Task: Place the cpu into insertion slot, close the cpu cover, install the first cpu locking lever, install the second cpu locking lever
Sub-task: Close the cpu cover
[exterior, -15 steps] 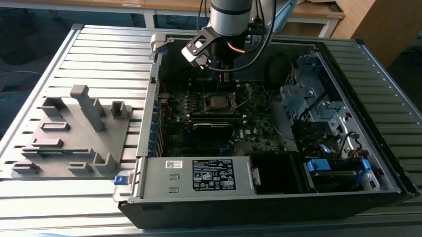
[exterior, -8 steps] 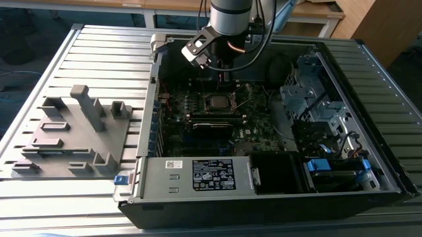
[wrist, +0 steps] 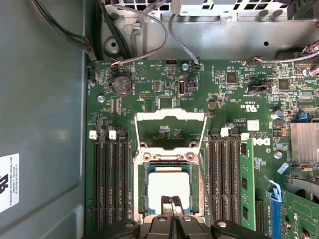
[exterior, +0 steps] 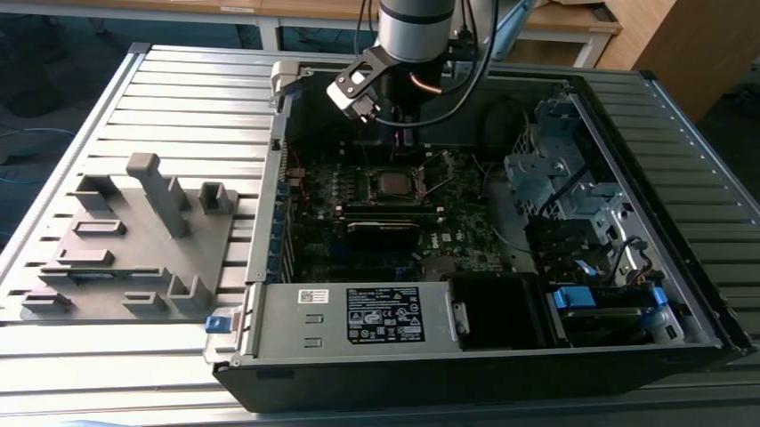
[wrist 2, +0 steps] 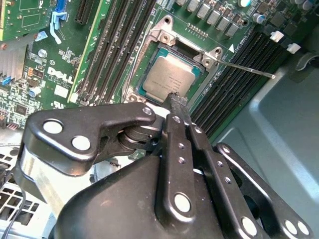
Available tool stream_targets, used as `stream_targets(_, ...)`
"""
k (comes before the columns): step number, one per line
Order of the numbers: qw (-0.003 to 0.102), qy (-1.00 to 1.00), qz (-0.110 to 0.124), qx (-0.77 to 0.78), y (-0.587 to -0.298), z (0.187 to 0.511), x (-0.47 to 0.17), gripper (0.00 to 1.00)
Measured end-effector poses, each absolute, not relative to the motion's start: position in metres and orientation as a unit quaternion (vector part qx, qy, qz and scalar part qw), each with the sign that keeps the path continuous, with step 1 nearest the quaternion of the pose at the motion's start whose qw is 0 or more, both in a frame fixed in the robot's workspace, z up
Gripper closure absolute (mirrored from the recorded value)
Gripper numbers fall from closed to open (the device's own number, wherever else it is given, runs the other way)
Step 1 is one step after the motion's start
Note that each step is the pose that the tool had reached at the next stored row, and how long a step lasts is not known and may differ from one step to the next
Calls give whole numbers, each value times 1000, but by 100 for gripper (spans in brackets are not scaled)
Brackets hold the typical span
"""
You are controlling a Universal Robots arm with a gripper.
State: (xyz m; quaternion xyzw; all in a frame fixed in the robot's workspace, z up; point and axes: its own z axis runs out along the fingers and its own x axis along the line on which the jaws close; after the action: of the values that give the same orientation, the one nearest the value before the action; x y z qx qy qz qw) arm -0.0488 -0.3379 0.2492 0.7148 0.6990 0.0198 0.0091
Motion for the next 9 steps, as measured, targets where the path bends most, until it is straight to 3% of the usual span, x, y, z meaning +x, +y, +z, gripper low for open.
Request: stream_targets(9, 9, 699, 20, 715, -338, 253, -49, 89)
